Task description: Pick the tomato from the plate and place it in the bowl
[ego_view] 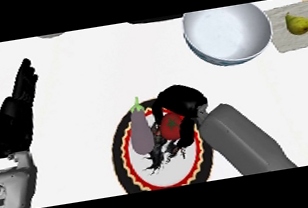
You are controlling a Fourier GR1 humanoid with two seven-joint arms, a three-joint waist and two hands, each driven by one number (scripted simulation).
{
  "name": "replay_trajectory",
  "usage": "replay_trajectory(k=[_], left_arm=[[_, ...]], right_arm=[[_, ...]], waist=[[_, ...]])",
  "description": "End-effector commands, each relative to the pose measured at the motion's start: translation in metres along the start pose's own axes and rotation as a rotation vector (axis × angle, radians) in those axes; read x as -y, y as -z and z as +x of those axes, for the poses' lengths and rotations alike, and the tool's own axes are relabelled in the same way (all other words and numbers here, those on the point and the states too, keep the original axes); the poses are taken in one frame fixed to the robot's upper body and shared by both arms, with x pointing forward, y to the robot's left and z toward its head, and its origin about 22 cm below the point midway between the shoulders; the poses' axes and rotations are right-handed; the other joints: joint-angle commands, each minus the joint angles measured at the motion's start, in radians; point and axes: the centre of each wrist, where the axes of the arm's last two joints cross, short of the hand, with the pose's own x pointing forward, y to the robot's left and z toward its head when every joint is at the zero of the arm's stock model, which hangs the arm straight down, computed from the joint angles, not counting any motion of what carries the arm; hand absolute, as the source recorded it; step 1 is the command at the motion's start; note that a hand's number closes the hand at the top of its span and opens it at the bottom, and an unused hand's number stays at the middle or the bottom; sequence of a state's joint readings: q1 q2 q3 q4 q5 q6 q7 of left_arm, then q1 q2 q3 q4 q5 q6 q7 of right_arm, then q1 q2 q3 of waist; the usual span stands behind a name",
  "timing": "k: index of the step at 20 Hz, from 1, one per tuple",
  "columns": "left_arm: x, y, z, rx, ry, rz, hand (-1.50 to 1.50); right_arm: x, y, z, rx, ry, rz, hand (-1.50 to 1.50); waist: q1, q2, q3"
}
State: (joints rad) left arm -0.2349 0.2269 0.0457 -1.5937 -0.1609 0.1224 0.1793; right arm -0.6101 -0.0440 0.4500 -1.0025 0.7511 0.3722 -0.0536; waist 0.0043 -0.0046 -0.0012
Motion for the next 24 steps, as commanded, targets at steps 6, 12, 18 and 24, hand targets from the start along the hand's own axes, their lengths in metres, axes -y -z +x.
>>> replay_trajectory(k=[6, 12, 18, 24], left_arm=[[0.010, 0.007, -0.009, -0.006, 0.001, 0.002, 0.00], [0.015, 0.003, 0.012, 0.047, -0.016, -0.057, 0.00], [0.029, 0.010, 0.021, 0.079, -0.013, -0.118, 0.00], [0.042, 0.006, 0.020, 0.077, -0.025, -0.152, 0.00]], right_arm=[[-0.002, -0.011, 0.005, 0.083, 0.006, -0.039, 1.50], [0.038, 0.014, 0.013, -0.422, 0.163, -0.306, 1.50], [0.099, 0.021, 0.055, -0.591, 0.268, -0.604, 1.50], [0.145, 0.022, 0.112, -0.611, 0.352, -0.982, 1.50]], waist=[[-0.007, 0.004, 0.001], [0.094, 0.018, 0.000], [0.151, 0.026, 0.000], [0.163, 0.017, -0.003]])
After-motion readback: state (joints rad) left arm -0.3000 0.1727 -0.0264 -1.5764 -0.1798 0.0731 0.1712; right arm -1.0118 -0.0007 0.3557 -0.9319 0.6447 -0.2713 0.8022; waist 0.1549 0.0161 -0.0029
